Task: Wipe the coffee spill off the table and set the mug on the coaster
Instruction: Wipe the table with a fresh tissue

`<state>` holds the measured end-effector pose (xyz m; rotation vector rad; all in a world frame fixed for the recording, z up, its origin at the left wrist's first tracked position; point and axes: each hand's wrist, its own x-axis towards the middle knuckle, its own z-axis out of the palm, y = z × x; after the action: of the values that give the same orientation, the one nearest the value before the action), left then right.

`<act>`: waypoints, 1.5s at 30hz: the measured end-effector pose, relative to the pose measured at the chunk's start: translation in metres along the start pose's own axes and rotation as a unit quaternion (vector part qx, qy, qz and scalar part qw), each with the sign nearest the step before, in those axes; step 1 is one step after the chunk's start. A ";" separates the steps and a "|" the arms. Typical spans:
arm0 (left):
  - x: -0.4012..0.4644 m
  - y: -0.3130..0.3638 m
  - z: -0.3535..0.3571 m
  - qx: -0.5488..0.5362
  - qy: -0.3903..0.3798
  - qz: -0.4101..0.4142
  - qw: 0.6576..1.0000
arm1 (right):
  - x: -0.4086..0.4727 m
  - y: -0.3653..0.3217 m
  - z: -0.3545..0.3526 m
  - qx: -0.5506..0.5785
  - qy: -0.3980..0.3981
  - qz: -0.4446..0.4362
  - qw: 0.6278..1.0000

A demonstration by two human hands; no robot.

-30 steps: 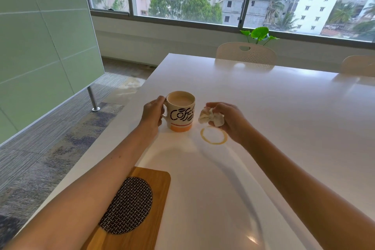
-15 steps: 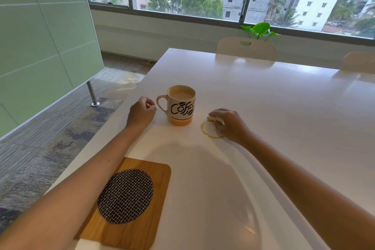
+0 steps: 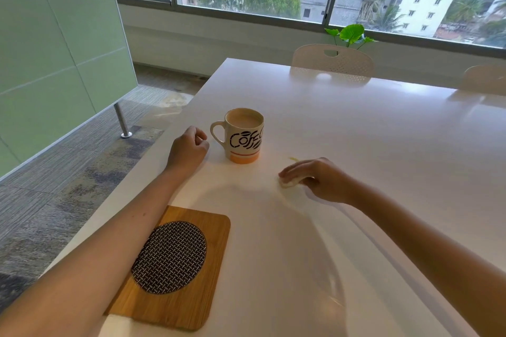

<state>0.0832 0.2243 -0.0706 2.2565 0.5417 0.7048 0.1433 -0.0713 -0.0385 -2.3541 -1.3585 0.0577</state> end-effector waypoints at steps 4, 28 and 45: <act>0.000 0.000 0.000 -0.002 -0.005 0.001 1.000 | -0.005 0.015 -0.020 -0.019 0.045 0.029 0.998; -0.002 0.001 -0.001 -0.009 -0.011 0.009 1.000 | 0.027 -0.025 -0.016 -0.258 -0.082 0.177 0.946; -0.001 0.008 -0.020 -0.158 0.001 -0.108 0.981 | 0.003 -0.064 -0.007 0.718 0.072 0.291 0.628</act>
<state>0.0711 0.2279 -0.0528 1.8696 0.6180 0.6342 0.0941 -0.0428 -0.0071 -1.1385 -0.0660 0.7907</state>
